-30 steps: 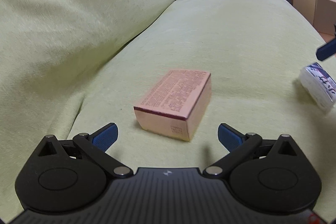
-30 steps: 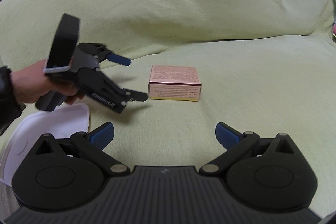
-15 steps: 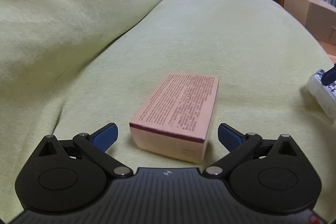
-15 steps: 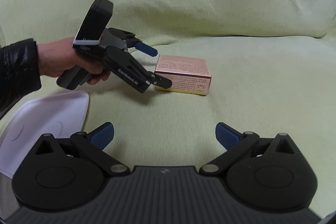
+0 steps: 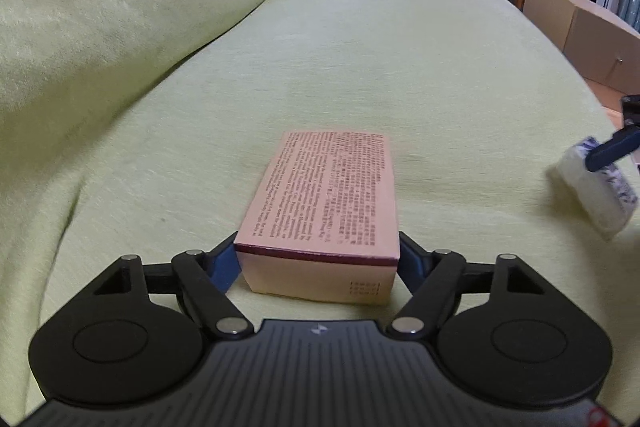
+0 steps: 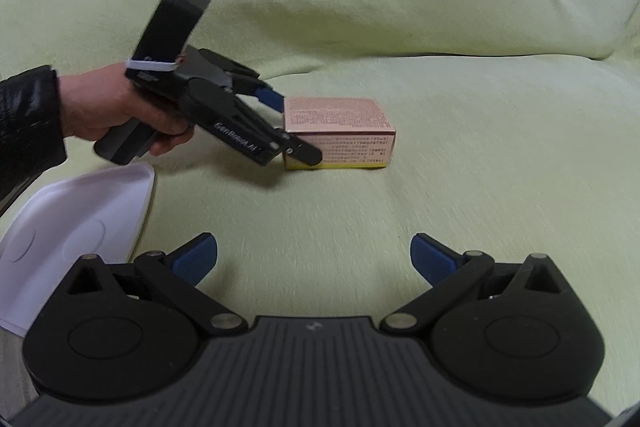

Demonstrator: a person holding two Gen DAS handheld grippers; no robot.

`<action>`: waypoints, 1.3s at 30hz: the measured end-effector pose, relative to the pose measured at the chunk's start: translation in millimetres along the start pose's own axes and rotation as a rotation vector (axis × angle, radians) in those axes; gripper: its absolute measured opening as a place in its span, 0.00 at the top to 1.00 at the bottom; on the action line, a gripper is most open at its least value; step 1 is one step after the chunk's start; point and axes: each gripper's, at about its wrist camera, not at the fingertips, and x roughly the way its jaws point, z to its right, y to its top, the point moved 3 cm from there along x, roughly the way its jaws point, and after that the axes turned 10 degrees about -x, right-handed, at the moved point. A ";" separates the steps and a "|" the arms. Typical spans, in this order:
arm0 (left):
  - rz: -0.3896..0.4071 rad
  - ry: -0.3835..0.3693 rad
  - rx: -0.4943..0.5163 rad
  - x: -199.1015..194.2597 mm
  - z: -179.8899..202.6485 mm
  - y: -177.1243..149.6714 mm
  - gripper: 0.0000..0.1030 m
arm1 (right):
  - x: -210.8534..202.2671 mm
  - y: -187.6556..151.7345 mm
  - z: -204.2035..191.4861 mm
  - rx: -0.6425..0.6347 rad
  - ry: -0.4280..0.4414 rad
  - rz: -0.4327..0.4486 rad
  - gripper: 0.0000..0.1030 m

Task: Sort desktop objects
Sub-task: 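Lift the pink-beige box off the sofa with the left gripper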

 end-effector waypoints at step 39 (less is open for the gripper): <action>0.062 0.282 0.843 -100.1 203.9 -143.4 0.25 | -44.4 5.8 -30.0 -0.187 -0.039 -0.063 0.01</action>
